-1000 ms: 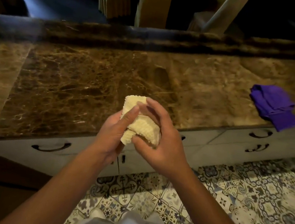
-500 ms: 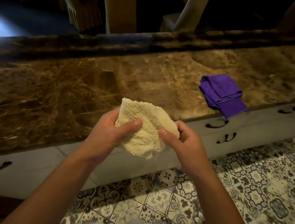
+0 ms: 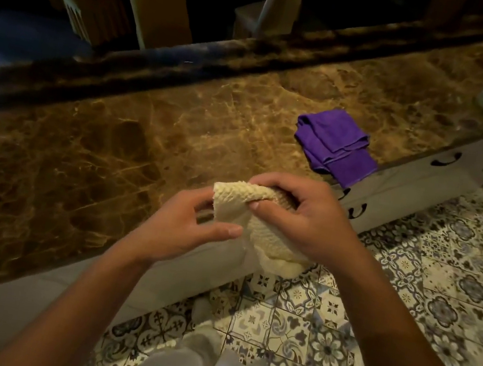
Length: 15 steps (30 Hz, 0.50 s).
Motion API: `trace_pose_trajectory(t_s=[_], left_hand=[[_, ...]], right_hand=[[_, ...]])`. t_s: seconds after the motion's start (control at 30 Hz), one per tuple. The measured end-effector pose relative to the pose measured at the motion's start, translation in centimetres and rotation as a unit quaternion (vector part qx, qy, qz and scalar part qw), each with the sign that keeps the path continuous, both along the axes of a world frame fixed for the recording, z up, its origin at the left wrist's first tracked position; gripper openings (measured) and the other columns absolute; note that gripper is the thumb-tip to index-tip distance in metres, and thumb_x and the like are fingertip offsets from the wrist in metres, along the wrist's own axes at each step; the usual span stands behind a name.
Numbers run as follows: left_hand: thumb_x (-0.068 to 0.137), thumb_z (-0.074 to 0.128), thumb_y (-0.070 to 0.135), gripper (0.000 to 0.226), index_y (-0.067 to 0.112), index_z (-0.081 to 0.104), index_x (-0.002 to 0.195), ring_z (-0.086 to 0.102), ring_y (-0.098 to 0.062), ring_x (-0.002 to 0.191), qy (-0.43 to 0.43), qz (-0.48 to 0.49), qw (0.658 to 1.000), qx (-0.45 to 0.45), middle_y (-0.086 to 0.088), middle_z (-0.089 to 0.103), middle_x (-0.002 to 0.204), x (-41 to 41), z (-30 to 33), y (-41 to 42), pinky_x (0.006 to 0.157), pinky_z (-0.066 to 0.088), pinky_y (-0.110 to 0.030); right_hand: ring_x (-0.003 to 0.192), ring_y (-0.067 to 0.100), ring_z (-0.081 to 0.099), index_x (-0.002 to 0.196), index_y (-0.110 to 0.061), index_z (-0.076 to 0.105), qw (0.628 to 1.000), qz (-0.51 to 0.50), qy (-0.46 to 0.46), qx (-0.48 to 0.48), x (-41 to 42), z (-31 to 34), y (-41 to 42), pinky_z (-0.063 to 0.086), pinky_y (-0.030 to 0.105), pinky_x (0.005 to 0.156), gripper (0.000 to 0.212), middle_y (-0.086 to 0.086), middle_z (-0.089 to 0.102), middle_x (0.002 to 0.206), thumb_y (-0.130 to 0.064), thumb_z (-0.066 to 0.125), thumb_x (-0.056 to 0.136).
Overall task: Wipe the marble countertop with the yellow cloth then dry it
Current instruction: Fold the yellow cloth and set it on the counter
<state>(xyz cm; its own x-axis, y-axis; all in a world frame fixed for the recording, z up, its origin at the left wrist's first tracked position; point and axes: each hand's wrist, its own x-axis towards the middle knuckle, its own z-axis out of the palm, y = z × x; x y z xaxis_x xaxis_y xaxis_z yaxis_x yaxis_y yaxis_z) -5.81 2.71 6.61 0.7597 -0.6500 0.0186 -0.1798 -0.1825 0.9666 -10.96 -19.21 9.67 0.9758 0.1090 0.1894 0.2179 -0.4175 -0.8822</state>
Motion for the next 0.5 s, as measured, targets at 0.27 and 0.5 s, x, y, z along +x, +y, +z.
trace_pose_trajectory(t_s=[0.27, 0.5], left_hand=[[0.095, 0.064, 0.027, 0.020, 0.037, 0.078, 0.106, 0.075, -0.008, 0.094, -0.006, 0.077, 0.992, -0.104, 0.008, 0.080, 0.104, 6.1, -0.1, -3.2, 0.081, 0.059, -0.024], [0.093, 0.064, 0.028, 0.023, 0.045, 0.080, 0.097, 0.076, -0.001, 0.083, 0.039, 0.131, 0.979, -0.148, 0.012, 0.081, 0.094, 11.3, 0.5, -4.3, 0.071, 0.057, -0.016]], right_hand=[[0.095, 0.012, 0.076, 0.116, -0.034, 0.069, 0.982, -0.066, 0.132, 0.121, 5.8, -2.4, -2.9, 0.061, 0.030, 0.078, 0.043, -0.005, 0.077, 0.104, -0.051, 0.082, 0.079], [0.123, 0.023, 0.066, 0.130, -0.014, 0.064, 0.901, -0.029, 0.321, 0.289, 9.9, -7.8, -2.0, 0.050, 0.036, 0.109, 0.072, 0.010, 0.070, 0.133, -0.063, 0.070, 0.077]])
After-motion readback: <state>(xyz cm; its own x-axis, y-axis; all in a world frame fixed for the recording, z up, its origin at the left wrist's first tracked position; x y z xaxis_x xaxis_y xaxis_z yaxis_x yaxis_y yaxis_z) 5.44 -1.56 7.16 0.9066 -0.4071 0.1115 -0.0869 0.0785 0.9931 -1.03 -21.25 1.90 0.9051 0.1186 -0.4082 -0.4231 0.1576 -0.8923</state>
